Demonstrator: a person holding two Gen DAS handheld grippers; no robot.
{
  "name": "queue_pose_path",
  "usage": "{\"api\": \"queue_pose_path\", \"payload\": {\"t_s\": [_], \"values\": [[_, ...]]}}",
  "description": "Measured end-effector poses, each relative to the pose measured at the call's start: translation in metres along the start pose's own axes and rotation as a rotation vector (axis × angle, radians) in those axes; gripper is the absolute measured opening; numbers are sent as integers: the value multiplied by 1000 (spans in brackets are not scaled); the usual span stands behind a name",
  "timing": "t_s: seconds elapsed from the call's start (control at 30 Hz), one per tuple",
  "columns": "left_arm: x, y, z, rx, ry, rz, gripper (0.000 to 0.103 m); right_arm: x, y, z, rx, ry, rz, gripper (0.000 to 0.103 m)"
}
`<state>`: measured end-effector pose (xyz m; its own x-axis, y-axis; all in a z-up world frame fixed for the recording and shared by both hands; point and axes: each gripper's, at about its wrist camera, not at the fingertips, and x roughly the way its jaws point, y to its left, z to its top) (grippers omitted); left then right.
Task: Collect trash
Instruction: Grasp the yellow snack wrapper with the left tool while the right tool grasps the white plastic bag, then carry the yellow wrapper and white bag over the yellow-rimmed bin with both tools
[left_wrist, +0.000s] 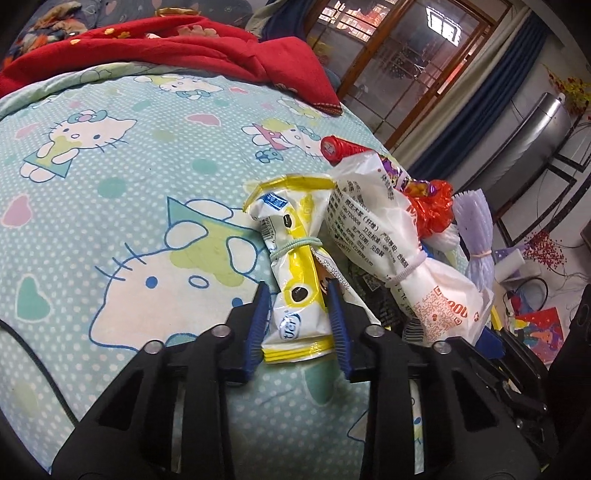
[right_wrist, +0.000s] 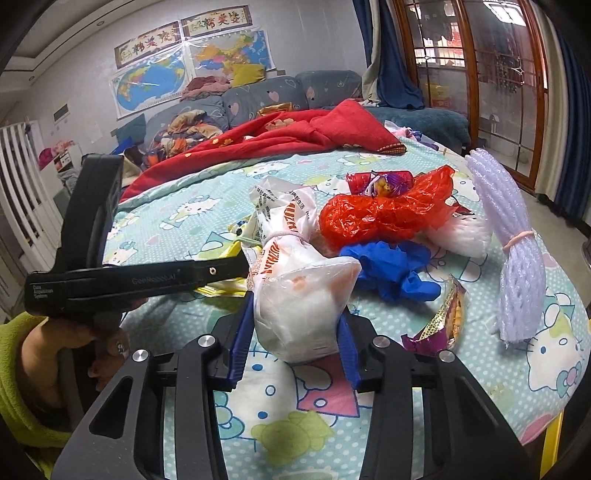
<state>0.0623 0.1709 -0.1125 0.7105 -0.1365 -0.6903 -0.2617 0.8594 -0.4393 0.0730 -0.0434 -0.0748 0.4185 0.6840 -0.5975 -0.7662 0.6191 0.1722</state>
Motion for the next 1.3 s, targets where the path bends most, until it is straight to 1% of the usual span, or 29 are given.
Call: {"api": "queue_pose_path", "payload": {"t_s": [0.03,0.2,0.37,0.53,0.83,0.97,1.13,1.3], "values": [[0,0,-1,4,0,0,21,-2,0,0,-1,-3,3,38],[-4,-2,-3,15,-17,-9,16,-15,3,4,-21,-46,17,37],[-26,-7,-3,46,-89,-13,15,-32,-2,8,-20,-93,8,37],[-46,-20,-2,73,-131,-42,15,-49,-15,14,13,-124,-18,37],[-61,-63,-3,145,-148,-107,15,-80,-44,11,66,-178,-97,37],[-65,-86,-6,197,-149,-140,15,-97,-57,10,94,-208,-136,37],[-64,-110,-9,257,-141,-173,15,-116,-68,4,121,-238,-186,37],[-57,-134,-13,311,-122,-203,15,-137,-88,-3,161,-249,-246,37]]}}
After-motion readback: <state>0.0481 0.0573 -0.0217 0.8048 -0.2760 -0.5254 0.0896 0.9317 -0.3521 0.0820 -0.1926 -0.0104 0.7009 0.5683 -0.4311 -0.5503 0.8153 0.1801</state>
